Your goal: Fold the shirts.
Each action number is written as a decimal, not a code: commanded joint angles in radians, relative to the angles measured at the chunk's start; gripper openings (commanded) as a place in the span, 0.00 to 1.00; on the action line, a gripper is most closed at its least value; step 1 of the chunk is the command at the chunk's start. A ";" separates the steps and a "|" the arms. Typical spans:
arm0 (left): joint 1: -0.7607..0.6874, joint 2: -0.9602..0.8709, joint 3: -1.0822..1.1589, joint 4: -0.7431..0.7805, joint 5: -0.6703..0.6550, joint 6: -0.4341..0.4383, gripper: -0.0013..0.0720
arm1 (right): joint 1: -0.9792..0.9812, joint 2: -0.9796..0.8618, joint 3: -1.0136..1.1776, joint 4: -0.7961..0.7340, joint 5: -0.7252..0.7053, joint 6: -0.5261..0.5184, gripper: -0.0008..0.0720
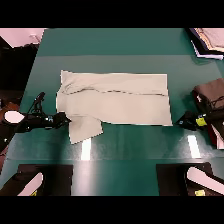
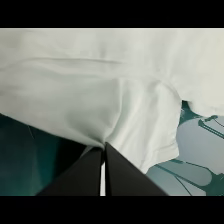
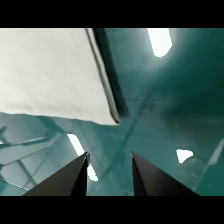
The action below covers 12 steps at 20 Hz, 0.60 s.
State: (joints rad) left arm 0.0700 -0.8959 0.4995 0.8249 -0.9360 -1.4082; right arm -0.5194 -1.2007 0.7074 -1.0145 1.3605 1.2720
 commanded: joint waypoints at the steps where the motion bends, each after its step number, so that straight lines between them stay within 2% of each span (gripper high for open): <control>1: 0.000 0.001 0.003 0.002 -0.036 0.003 0.05 | -0.031 -0.036 -0.066 0.122 -0.074 -0.054 0.46; 7: 0.000 0.001 0.003 0.005 -0.042 0.003 0.05 | -0.028 -0.045 -0.066 0.130 -0.119 -0.055 0.46; 12: 0.000 0.001 0.003 0.005 -0.050 0.003 0.05 | 0.065 -0.044 -0.065 0.123 -0.162 -0.055 0.45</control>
State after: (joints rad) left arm 0.0700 -0.8959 0.5014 0.8291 -0.9779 -1.4055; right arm -0.4988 -1.2438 0.6434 -0.8860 1.2335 1.2198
